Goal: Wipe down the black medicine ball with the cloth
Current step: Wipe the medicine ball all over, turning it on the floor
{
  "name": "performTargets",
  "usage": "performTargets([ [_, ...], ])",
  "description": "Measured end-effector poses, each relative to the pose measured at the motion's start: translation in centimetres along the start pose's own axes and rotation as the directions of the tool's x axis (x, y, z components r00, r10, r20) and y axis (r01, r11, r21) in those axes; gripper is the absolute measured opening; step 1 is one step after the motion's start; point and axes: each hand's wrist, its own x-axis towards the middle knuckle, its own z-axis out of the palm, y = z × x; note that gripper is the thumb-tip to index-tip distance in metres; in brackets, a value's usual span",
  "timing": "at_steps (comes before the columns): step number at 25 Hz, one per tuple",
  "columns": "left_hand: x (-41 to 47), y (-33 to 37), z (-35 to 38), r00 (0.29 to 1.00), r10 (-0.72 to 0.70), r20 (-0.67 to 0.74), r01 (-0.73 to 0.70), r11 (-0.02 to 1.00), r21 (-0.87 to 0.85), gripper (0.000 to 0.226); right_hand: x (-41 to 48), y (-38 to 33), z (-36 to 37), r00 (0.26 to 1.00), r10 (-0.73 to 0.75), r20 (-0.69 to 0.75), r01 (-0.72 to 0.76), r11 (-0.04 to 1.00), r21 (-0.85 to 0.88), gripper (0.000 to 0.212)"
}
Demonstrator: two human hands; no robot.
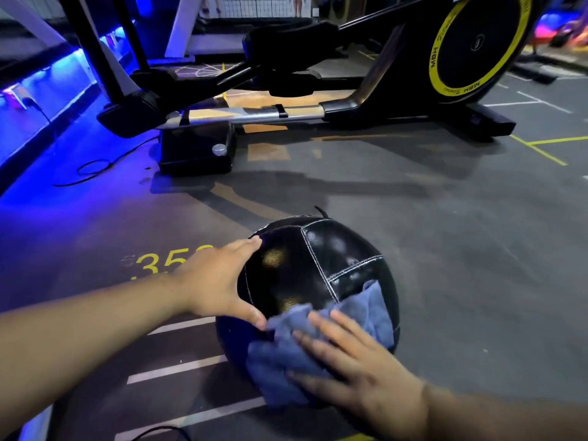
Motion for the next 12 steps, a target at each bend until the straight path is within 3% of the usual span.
performTargets([
  [2,0.1,-0.1,-0.2,1.0,-0.003,0.012,0.003,1.0,0.007,0.145,-0.8,1.0,-0.1,0.982,-0.165,0.093,0.168,0.985,-0.027,0.04],
  [3,0.2,0.0,-0.3,1.0,0.002,0.022,-0.002,1.0,0.02,0.145,-0.8,2.0,-0.2,0.987,-0.143,0.077,0.142,0.99,0.014,0.04],
  [5,0.5,0.2,-0.3,0.999,0.005,0.037,-0.007,0.999,0.036,0.144,-1.1,4.1,0.0,0.989,0.145,-0.041,-0.137,0.979,0.151,0.038],
  [6,0.7,0.4,-0.4,0.999,0.002,0.044,-0.003,1.0,0.029,0.144,-1.4,5.2,0.2,0.936,0.341,-0.089,-0.314,0.921,0.231,0.041],
  [8,0.9,0.7,-0.6,0.998,0.0,0.06,0.0,1.0,0.004,0.143,-2.0,6.8,0.4,0.737,0.67,-0.089,-0.59,0.702,0.399,0.044],
  [9,0.9,0.8,-0.6,0.998,0.002,0.063,-0.001,1.0,-0.005,0.142,-2.3,7.7,0.6,0.597,0.801,-0.034,-0.696,0.538,0.476,0.037],
  [11,0.7,0.9,-0.7,0.998,-0.001,0.064,0.002,1.0,-0.022,0.141,-2.9,10.1,0.9,0.266,0.937,0.227,-0.822,0.097,0.561,0.018],
  [12,0.7,1.0,-0.7,0.998,-0.004,0.067,0.006,0.999,-0.031,0.14,-3.1,10.8,1.0,0.136,0.922,0.362,-0.819,-0.1,0.565,0.014],
])
